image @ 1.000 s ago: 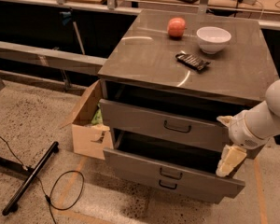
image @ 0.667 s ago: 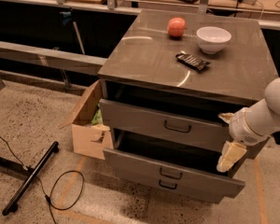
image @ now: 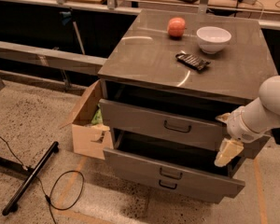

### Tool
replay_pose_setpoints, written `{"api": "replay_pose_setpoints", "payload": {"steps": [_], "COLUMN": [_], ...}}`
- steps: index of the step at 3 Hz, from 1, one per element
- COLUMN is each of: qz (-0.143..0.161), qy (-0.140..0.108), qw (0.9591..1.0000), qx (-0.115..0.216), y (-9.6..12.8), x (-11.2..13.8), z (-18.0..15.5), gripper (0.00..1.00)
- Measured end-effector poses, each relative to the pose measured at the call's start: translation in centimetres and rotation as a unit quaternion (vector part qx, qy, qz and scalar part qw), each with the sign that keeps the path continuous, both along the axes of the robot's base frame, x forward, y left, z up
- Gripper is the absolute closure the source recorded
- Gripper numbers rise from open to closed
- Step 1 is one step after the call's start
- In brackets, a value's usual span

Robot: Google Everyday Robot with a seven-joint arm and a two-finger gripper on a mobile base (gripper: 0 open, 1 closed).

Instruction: Open top drawer

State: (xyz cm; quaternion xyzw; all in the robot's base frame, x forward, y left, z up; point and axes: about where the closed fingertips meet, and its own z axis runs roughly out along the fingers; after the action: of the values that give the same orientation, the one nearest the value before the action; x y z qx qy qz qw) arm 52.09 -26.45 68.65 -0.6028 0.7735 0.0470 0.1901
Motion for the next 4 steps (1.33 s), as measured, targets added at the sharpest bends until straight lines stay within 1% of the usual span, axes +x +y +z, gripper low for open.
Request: {"api": "replay_pose_setpoints", "payload": {"steps": [1, 2, 3, 4], "qz": [0.007, 0.017, 0.02, 0.005], "qy": [0.004, 0.02, 0.056, 0.072], "qw": [1.0, 0.9996, 0.9982, 0.9974], "qx": [-0.005, -0.005, 0.001, 0.003], "y": [0.0, 0.0, -0.5, -0.9], "x": [-0.2, -1.6, -5.9, -7.9], "z": [-0.4, -0.1, 1.9, 3.8], "gripper": [0.37, 0.6, 0.9, 0.78]}}
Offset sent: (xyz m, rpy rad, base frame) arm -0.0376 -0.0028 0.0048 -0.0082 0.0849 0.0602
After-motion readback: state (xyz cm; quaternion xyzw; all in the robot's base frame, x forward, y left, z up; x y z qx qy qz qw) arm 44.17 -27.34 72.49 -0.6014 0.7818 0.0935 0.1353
